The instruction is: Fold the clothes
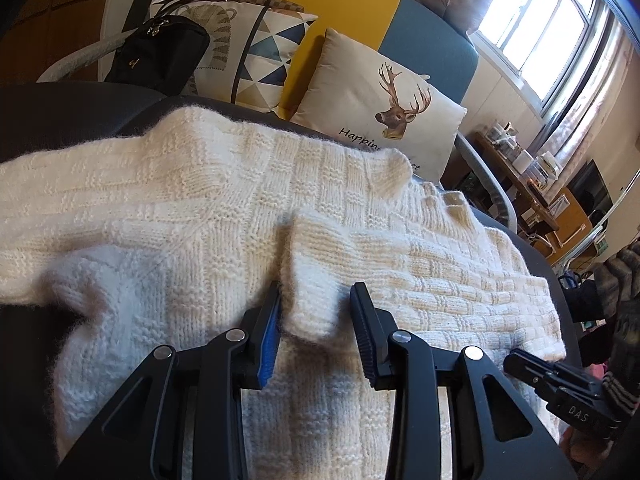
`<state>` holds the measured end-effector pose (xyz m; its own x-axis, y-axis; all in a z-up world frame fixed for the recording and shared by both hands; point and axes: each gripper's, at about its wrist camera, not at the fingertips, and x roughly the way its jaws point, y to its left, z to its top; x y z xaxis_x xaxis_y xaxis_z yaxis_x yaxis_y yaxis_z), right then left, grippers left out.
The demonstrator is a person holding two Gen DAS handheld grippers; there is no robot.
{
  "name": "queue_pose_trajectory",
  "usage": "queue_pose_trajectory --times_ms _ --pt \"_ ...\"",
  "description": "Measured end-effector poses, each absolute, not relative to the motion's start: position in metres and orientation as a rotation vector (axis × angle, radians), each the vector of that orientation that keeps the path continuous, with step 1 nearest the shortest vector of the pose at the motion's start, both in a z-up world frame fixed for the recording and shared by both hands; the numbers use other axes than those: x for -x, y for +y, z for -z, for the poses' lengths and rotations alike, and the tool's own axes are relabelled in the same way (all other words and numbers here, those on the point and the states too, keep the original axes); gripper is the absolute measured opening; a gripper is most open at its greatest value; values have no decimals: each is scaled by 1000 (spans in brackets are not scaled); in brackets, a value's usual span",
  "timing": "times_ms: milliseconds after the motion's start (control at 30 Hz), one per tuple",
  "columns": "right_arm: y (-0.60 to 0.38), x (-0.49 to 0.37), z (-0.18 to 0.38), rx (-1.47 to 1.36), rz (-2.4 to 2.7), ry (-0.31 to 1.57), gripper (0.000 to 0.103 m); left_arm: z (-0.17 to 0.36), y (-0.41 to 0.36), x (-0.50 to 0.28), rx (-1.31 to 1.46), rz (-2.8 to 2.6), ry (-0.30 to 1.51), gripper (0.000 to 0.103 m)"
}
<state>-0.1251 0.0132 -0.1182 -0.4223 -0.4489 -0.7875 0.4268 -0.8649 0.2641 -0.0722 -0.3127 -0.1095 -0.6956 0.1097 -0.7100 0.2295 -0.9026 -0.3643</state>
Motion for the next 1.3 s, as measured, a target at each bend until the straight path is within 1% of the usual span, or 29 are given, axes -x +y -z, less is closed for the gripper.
queue_pose_trajectory --times_ms 100,333,400,500,600,667,700,800,867,967,1033,1100,1167,1233,1300 --pt "16 122 122 -1240 2294 -23 17 109 -311 73 -1200 2748 642 36" --pt "58 134 87 -1170 2413 -50 17 108 -305 75 -1209 2738 574 36" --pt "86 154 87 -1224 2487 -115 17 108 -305 74 -1209 2738 573 36" --pt "116 175 103 -1325 2527 -148 17 108 -306 74 -1209 2740 583 36" --pt "118 176 113 -1316 2499 -121 17 109 -308 74 -1211 2741 583 36" --pt "108 172 101 -1322 2527 -67 17 109 -309 74 -1212 2741 582 36" --pt "102 170 95 -1326 2542 -39 20 109 -308 74 -1213 2742 584 37" --pt "69 154 74 -1184 2449 -94 20 109 -310 73 -1214 2749 601 38" --pt "31 144 68 -1129 2333 -71 21 109 -310 73 -1214 2753 614 39" --pt "-37 131 69 -1083 2221 50 21 108 -311 72 -1215 2761 635 41" --pt "-76 128 80 -1110 2190 117 21 106 -311 72 -1219 2763 640 42" --pt "-94 129 94 -1166 2176 106 21 103 -312 69 -1220 2767 640 42" --pt "-103 130 106 -1214 2179 56 21 99 -315 63 -1216 2771 642 42" --pt "-107 127 110 -1206 2167 2 21 94 -325 54 -1206 2763 651 42" --pt "-115 123 108 -1155 2154 -1 21 88 -340 41 -1176 2747 683 42"
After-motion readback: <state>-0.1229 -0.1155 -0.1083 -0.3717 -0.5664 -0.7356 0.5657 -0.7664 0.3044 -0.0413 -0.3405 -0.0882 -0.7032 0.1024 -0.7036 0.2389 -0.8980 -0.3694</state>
